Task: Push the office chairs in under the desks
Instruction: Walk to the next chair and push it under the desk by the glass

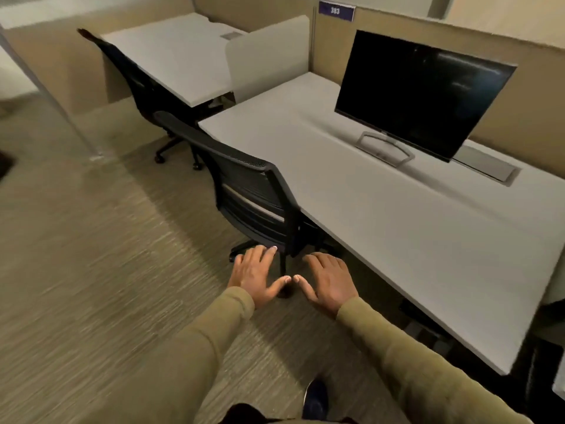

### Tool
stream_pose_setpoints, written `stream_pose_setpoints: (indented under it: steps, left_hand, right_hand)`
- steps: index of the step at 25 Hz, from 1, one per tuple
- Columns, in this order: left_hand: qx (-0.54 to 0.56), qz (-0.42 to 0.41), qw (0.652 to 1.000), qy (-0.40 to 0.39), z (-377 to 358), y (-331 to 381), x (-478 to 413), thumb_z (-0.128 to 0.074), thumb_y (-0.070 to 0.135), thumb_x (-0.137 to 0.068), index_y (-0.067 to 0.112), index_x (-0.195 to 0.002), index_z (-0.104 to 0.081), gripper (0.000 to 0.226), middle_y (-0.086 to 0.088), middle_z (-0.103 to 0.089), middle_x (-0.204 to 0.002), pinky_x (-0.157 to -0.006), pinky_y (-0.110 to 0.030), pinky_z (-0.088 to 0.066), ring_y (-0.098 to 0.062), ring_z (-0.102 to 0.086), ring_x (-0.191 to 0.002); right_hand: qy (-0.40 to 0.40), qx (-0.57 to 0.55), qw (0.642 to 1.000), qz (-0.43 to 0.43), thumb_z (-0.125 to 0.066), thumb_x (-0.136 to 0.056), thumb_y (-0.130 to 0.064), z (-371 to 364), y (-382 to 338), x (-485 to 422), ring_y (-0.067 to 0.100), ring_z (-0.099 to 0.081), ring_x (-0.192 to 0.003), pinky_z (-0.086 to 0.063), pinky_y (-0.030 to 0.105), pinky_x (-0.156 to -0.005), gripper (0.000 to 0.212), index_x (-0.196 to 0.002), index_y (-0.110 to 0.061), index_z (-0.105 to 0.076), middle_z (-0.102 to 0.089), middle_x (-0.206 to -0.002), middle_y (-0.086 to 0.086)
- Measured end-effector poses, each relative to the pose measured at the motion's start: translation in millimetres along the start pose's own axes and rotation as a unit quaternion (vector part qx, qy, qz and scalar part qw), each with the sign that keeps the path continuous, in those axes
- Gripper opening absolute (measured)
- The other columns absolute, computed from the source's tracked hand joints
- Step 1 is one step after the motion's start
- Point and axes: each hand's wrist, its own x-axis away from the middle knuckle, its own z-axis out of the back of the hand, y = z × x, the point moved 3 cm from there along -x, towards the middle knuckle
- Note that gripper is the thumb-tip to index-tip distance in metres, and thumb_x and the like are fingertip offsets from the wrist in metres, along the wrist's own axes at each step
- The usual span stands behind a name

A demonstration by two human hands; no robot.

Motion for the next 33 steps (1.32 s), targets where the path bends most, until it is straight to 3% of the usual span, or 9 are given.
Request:
stream_pose_setpoints:
  steps: [9, 15, 18, 23, 33]
  left_hand:
    - [0.028, 0.092, 0.995, 0.030, 20, -157, -38, -0.026, 0.078, -0.081, 0.020, -0.148, -0.040, 0.090, -0.004, -0.047, -0.135, -0.098, -0.042, -0.036, -0.025, -0.045, -0.123]
    - [0.037, 0.122, 0.991, 0.043, 44, -321, -54, -0.033, 0.078, -0.083, 0.021, -0.147, -0.042, 0.086, -0.003, -0.050, -0.132, -0.096, -0.043, -0.038, -0.025, -0.048, -0.122]
    - [0.028, 0.124, 0.991, 0.043, 62, -404, -58, -0.032, 0.078, -0.081, 0.019, -0.145, -0.046, 0.088, -0.006, -0.052, -0.132, -0.098, -0.046, -0.038, -0.027, -0.049, -0.123]
    - [0.028, 0.152, 0.987, 0.044, 89, -517, -70, -0.030, 0.078, -0.081, 0.018, -0.148, -0.042, 0.091, -0.008, -0.049, -0.139, -0.102, -0.047, -0.036, -0.028, -0.045, -0.128]
    - [0.032, 0.215, 0.975, 0.049, 110, -704, -169, -0.034, 0.076, -0.083, 0.020, -0.148, -0.040, 0.085, -0.004, -0.046, -0.142, -0.105, -0.043, -0.032, -0.024, -0.042, -0.130]
  right_hand:
    - [-0.028, 0.023, 0.995, 0.095, -0.033, -0.094, -0.065, -35, -93, -152, 0.026, -0.052, -0.126, -0.040, 0.045, -0.108, 0.063, -0.137, -0.022, -0.049, -0.056, -0.136, 0.006]
    - [-0.023, 0.021, 0.994, 0.105, -0.029, -0.090, -0.067, -74, -221, -262, 0.029, -0.057, -0.112, -0.044, 0.045, -0.093, 0.062, -0.124, -0.021, -0.053, -0.059, -0.122, 0.006]
    - [-0.019, 0.023, 0.992, 0.120, -0.031, -0.091, -0.066, -96, -291, -319, 0.032, -0.058, -0.114, -0.045, 0.046, -0.093, 0.069, -0.128, -0.013, -0.055, -0.060, -0.125, 0.010]
    - [-0.011, 0.026, 0.987, 0.157, -0.038, -0.093, -0.062, -112, -381, -404, 0.034, -0.061, -0.109, -0.048, 0.044, -0.091, 0.064, -0.123, -0.010, -0.059, -0.065, -0.119, 0.013]
    - [-0.016, 0.011, 0.977, 0.211, -0.034, -0.094, -0.062, -131, -491, -619, 0.032, -0.058, -0.115, -0.044, 0.045, -0.095, 0.064, -0.128, -0.012, -0.055, -0.062, -0.125, 0.011]
